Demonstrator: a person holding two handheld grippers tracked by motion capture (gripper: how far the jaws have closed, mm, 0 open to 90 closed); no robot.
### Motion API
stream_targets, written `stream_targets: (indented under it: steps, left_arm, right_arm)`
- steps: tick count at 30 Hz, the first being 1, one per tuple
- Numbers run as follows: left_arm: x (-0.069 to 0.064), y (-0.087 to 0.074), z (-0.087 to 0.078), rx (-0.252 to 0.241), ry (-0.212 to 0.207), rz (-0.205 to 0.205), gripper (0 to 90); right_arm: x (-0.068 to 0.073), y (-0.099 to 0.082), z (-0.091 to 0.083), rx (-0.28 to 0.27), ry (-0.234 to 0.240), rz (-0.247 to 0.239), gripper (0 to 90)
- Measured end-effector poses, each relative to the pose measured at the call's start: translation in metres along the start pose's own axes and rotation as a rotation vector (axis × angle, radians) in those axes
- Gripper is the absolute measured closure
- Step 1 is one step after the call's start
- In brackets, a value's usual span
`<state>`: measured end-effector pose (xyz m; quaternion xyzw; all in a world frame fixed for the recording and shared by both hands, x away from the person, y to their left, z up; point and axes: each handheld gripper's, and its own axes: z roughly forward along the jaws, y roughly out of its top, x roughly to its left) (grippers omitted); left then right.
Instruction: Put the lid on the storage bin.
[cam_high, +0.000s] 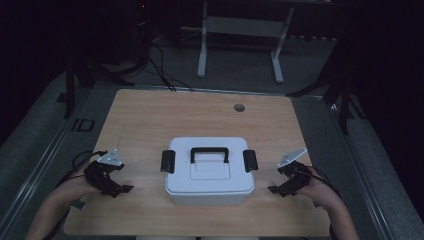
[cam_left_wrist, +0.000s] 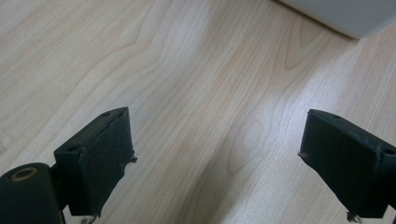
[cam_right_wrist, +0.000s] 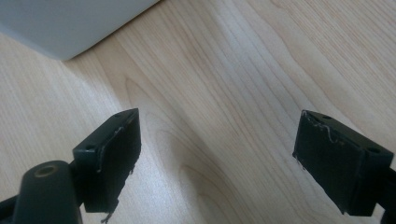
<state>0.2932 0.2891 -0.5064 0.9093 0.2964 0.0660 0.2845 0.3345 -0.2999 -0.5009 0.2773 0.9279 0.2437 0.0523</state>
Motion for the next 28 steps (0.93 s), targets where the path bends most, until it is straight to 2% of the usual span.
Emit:
stream_targets:
  steps: [3,8,11,17,19,28]
  left_arm:
    - [-0.002,-0.006,0.004,-0.001,0.0,0.009,9.3]
    - [-0.003,-0.014,0.008,0.001,0.002,-0.01,9.3]
    - [-0.003,-0.019,0.008,-0.001,0.012,-0.014,9.3]
    - [-0.006,-0.028,0.012,-0.01,0.009,-0.025,9.4]
    - [-0.007,-0.028,0.013,-0.002,0.018,-0.018,9.3]
    - [-0.008,-0.029,0.011,-0.03,0.018,-0.031,9.3]
  right_arm:
    - [0.0,-0.004,0.002,-0.023,0.005,0.02,14.5]
    - [-0.001,-0.008,0.009,-0.026,-0.007,0.05,14.5]
    - [-0.001,-0.011,0.013,-0.019,-0.019,0.054,14.4]
    - [-0.002,-0.016,0.017,-0.041,-0.018,0.07,14.5]
    - [-0.002,-0.017,0.017,-0.043,-0.021,0.07,14.5]
    - [-0.004,-0.018,0.017,-0.081,-0.023,0.103,14.4]
